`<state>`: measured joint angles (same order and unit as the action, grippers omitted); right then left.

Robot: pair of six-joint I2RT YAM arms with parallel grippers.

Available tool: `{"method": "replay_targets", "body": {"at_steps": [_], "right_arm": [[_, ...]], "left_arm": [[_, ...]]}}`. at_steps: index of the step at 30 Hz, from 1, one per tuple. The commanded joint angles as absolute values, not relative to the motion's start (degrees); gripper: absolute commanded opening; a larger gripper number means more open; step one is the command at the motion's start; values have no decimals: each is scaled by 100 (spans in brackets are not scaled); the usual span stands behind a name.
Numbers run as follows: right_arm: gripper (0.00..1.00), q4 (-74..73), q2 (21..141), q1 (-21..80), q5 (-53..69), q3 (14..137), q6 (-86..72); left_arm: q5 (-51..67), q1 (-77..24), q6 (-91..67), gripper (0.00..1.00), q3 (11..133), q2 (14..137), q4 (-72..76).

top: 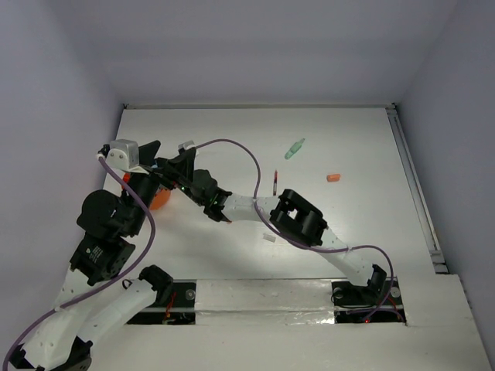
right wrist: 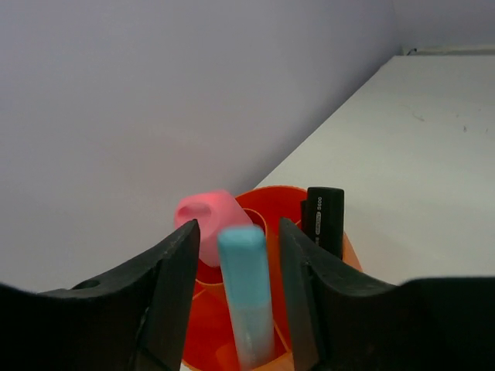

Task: Sort the stationery into containers
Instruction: Place the pen in the storage box, then pick up the pen from the center of the board.

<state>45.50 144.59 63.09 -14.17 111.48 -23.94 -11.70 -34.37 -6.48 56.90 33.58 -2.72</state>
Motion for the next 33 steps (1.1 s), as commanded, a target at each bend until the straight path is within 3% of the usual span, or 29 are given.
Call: {"method": "replay_targets", "body": {"at_steps": [1, 2, 4, 10, 13, 14, 17, 18, 19, 22, 23, 26, 30, 33], "right_arm": [[54, 4808, 14169, 6390, -1222, 11153, -2171], [65, 4755, 14107, 6390, -1178, 11084, -2101], [74, 4624, 13810, 6390, -1012, 10908, -2022], [73, 3694, 12412, 6337, -870, 9635, -1670], [50, 2451, 11735, 6100, -695, 9334, -1644], [30, 1974, 11673, 6030, -633, 9438, -1617], [16, 425, 11689, 5793, -493, 9834, -1512], [16, 83, 11750, 5740, -475, 9957, -1512], [16, -460, 11908, 5635, -440, 10062, -1494], [33, -1061, 12320, 5503, -124, 10554, -1468], [44, -1316, 12409, 5502, -80, 10791, -1450], [57, -1871, 12908, 5449, -44, 11309, -1266], [61, -2592, 13613, 5449, -44, 12486, -1037], [62, -2689, 13894, 5449, 210, 12699, -1046]], "left_arm": [[-1037, -3340, -703, 99, 5660, 3357, 97], [-1028, -3340, -712, 99, 5660, 3357, 97], [-1020, -3340, -712, 99, 5660, 3357, 97], [-958, -3340, -703, 99, 5669, 3401, 88], [-949, -3340, -712, 99, 5652, 3401, 88], [-949, -3340, -712, 99, 5660, 3410, 88], [-949, -3287, -712, 99, 5651, 3428, 70], [-949, -3287, -712, 99, 5643, 3428, 79], [-958, -3287, -712, 99, 5634, 3436, 79], [-1011, -3226, -721, 99, 5590, 3445, 97], [-1028, -3165, -729, 99, 5581, 3454, 105], [-1098, -3164, -738, 99, 5546, 3507, 114], [-1195, -3112, -738, 99, 5528, 3577, 105], [-1195, -3059, -756, 99, 5537, 3665, 71]]}}
